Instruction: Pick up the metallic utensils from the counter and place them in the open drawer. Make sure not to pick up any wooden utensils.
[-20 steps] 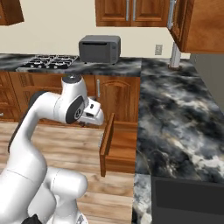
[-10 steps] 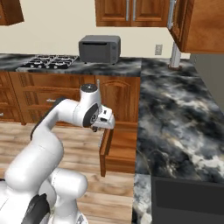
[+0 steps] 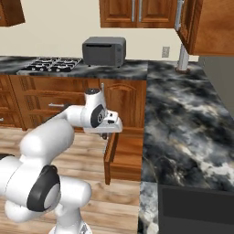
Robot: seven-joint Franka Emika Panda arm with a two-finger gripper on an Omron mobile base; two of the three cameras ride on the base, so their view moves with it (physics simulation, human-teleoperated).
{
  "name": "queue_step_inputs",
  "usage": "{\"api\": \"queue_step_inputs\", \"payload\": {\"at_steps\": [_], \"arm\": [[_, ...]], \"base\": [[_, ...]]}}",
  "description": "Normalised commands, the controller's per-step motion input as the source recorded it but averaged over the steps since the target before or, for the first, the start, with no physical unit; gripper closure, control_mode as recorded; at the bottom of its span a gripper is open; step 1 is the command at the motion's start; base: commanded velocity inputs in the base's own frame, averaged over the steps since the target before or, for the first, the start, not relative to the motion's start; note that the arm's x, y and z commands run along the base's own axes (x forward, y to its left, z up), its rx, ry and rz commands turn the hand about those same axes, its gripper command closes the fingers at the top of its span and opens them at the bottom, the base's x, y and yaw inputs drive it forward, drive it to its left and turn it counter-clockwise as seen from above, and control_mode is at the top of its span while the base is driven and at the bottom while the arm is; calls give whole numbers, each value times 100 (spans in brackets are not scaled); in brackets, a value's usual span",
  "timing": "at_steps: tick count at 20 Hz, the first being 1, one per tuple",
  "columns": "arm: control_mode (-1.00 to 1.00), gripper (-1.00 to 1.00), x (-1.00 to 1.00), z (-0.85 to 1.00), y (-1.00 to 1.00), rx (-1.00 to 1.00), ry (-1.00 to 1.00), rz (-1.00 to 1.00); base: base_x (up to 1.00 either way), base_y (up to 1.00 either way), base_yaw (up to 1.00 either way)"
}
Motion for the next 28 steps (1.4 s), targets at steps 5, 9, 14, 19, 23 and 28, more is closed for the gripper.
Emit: {"api": "queue_step_inputs", "payload": {"at_steps": [5,9,14,19,23,28], "arm": [[-100,100,19,-36,-23,-1,-11,0],[-100,100,31,-32,-9,-2,-2,0],[-100,100,44,-36,-1,-2,0,0],[-100,100,62,-29,0,0,6,0],[-100,100,50,-43,0,0,-2,1],[-100,100,54,-31,-15,2,-1,2]], "base": [[0,0,0],[0,0,0],[0,0,0],[0,0,0],[0,0,0],[0,0,0]]}}
